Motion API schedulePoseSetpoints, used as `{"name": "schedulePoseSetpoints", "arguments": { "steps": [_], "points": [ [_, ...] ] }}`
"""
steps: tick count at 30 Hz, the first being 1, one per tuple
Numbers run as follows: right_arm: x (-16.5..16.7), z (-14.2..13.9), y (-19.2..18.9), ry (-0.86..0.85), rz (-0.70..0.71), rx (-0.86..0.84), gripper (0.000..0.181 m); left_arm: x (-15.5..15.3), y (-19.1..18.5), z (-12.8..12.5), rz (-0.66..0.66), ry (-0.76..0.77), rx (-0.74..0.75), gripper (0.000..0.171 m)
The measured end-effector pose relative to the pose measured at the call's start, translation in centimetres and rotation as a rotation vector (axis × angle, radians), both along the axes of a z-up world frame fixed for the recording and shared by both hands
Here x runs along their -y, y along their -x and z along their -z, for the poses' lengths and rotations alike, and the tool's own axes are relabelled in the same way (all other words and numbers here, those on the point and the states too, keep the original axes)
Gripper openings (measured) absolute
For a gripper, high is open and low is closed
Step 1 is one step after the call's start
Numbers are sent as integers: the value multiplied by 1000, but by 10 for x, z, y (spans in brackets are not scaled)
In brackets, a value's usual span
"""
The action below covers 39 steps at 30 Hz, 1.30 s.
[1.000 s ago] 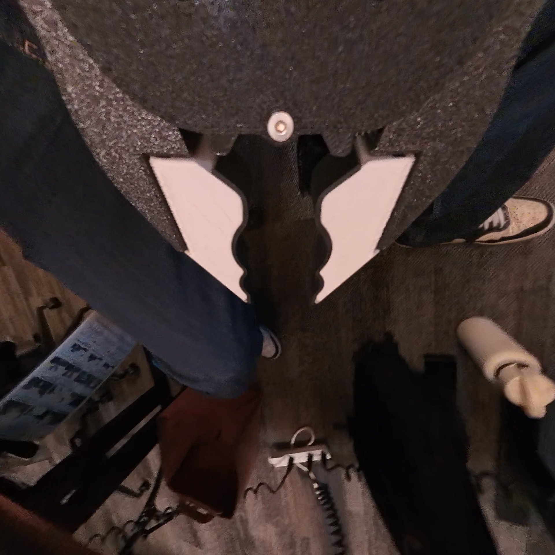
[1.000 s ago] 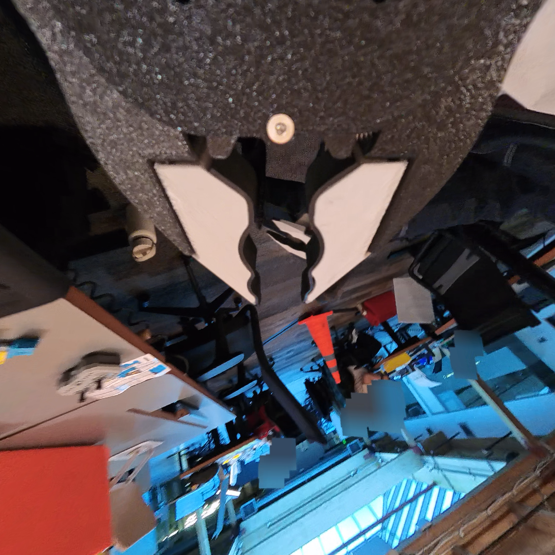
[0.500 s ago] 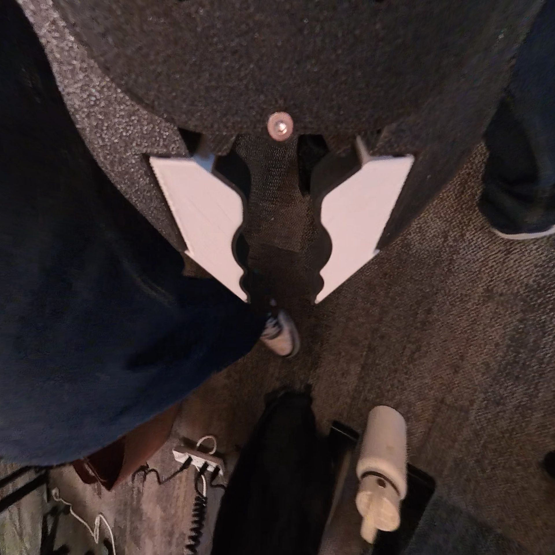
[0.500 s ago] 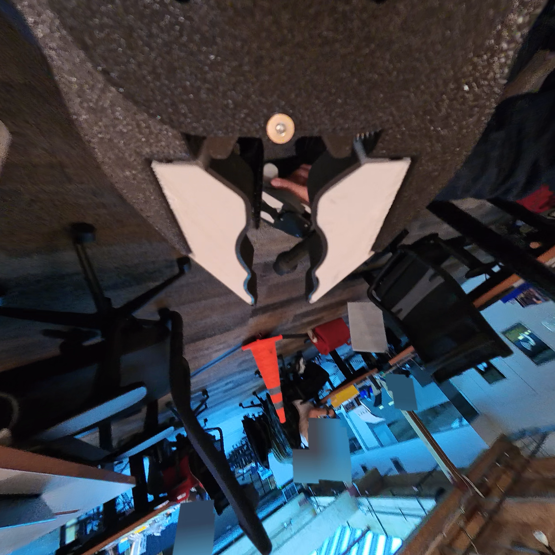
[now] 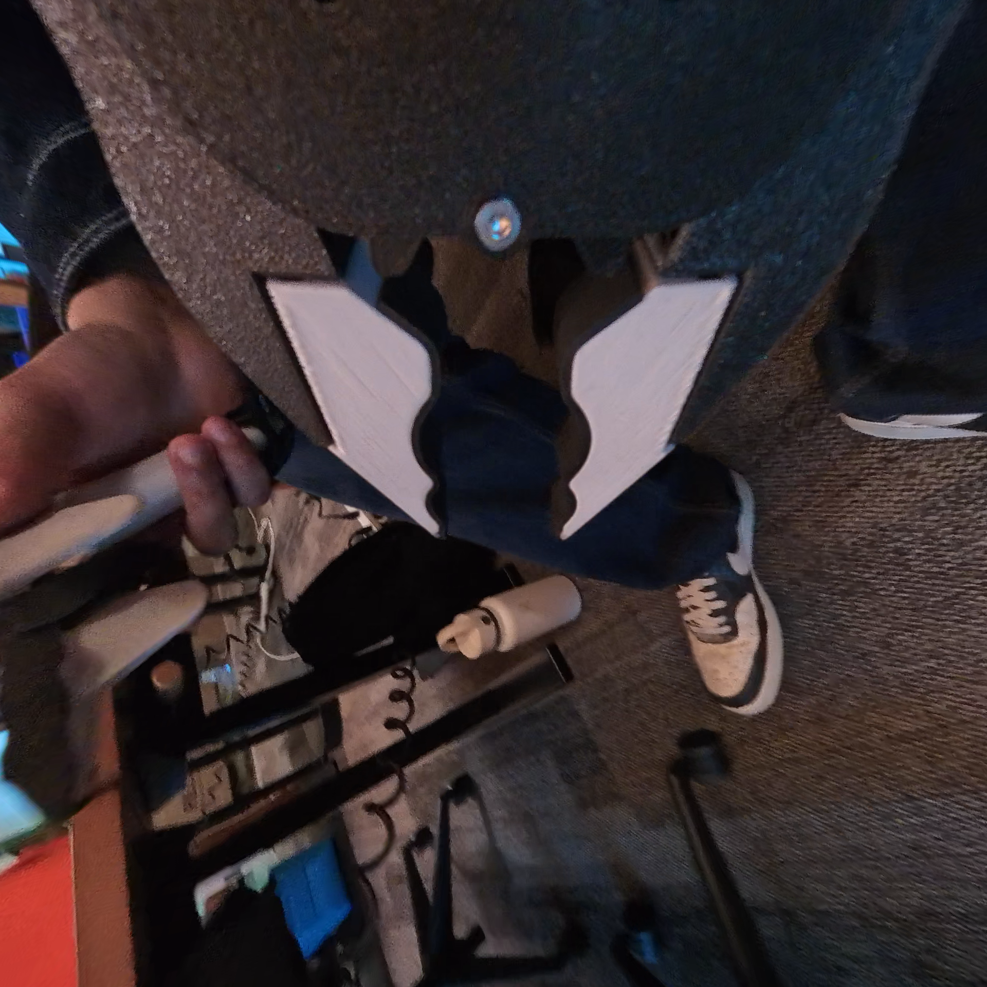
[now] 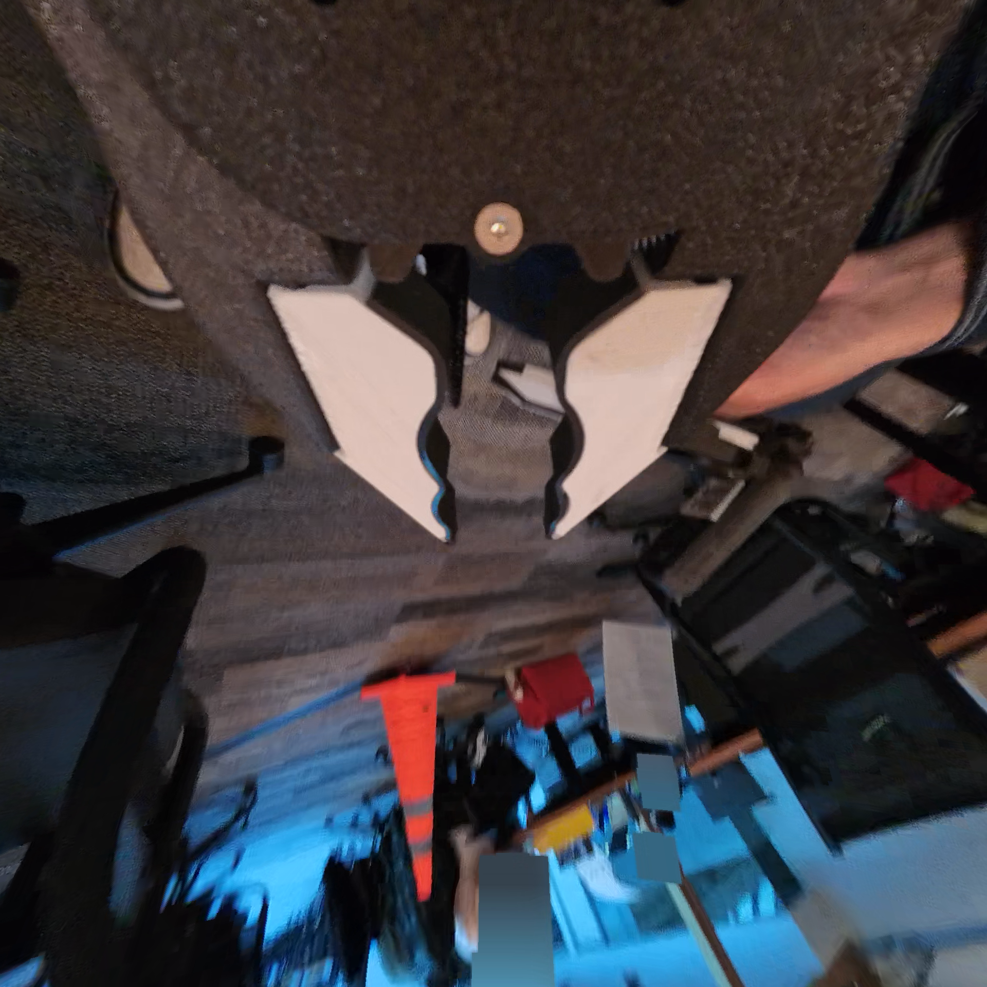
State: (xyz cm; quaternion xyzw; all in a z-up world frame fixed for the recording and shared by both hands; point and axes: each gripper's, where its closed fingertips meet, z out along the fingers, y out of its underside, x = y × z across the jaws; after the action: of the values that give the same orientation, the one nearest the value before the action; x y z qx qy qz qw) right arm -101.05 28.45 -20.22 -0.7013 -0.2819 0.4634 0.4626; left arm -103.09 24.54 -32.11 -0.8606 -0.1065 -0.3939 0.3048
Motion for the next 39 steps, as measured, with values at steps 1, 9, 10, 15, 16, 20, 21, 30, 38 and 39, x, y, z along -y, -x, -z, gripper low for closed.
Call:
{"name": "schedulePoseSetpoints", "arguments": {
  "steps": [1, 9, 10, 15, 16, 20, 21, 30, 38, 39],
  "points": [
    [1, 4, 6, 44, -51, 26, 32, -5, 8, 4, -13, 6, -18, 38],
    [-48, -3, 30, -92, -93, 141, 30, -68, 14, 36, 75, 82, -103, 38],
    [-56, -1, 34, -101, -106, 163, 30, -77, 14, 39, 91, 85, -127, 38],
    [-101, 7, 49, -118, -146, 228, 30, -121, 28, 30, 133, 91, -155, 38],
    [-109, 8, 52, -115, -152, 231, 30, -129, 36, 31, 120, 93, -173, 38],
    [-139, 16, 67, -102, -195, 262, 30, -151, 61, 38, 104, 139, -189, 38],
    [-145, 17, 70, -105, -203, 262, 30, -158, 66, 35, 93, 137, -176, 38],
    [-183, 36, 117, -54, -331, 289, 30, -183, 114, 31, 57, 119, -222, 38],
    [-169, 46, 162, -80, -494, 323, 30, -166, 129, 22, 3, 111, -197, 38],
    [-168, 47, 164, -87, -499, 331, 31, -161, 131, 23, -4, 117, -204, 38]
  ]
}}
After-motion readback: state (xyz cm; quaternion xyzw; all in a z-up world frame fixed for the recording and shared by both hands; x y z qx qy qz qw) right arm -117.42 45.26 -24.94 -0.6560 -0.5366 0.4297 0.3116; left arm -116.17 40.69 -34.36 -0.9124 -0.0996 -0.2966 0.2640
